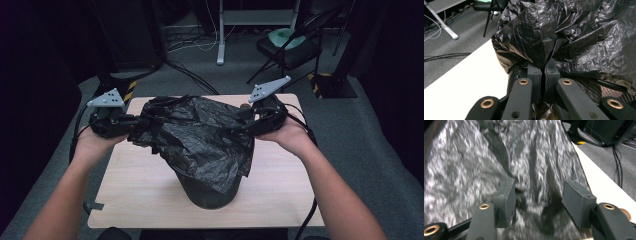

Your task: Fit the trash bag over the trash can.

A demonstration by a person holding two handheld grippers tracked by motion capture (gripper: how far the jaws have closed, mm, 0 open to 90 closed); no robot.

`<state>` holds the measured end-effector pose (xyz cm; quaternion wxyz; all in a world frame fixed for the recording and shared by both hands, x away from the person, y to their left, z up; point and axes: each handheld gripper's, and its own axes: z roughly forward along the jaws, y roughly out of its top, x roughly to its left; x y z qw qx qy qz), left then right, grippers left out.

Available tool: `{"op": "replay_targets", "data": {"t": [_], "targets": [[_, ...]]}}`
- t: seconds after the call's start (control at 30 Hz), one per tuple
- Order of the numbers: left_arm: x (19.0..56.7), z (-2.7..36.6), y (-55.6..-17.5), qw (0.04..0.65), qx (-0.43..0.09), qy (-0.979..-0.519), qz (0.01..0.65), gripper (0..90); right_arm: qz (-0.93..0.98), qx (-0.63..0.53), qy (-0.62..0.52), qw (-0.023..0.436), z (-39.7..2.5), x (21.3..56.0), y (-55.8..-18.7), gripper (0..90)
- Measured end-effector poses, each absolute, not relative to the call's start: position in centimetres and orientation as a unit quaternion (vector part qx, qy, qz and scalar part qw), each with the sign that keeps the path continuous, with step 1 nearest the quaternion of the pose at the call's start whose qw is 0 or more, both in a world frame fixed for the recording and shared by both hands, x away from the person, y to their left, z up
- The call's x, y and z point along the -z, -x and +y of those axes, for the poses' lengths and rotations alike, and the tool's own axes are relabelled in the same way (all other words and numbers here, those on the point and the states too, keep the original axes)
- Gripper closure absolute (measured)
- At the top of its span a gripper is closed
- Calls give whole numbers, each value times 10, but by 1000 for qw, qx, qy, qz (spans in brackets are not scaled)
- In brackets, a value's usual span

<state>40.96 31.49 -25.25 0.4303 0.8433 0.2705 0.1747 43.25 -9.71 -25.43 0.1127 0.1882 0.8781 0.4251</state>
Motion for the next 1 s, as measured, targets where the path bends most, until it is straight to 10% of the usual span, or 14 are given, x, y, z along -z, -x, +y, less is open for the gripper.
{"op": "replay_targets", "data": {"t": [0.53,1.0], "targets": [[263,299,-412,426,-159,-853,258,860,878,-405,-227,115,-116,273,-439,419],[263,299,-411,429,-160,-852,256,860,879,-397,-207,162,-111,260,-430,806]]}}
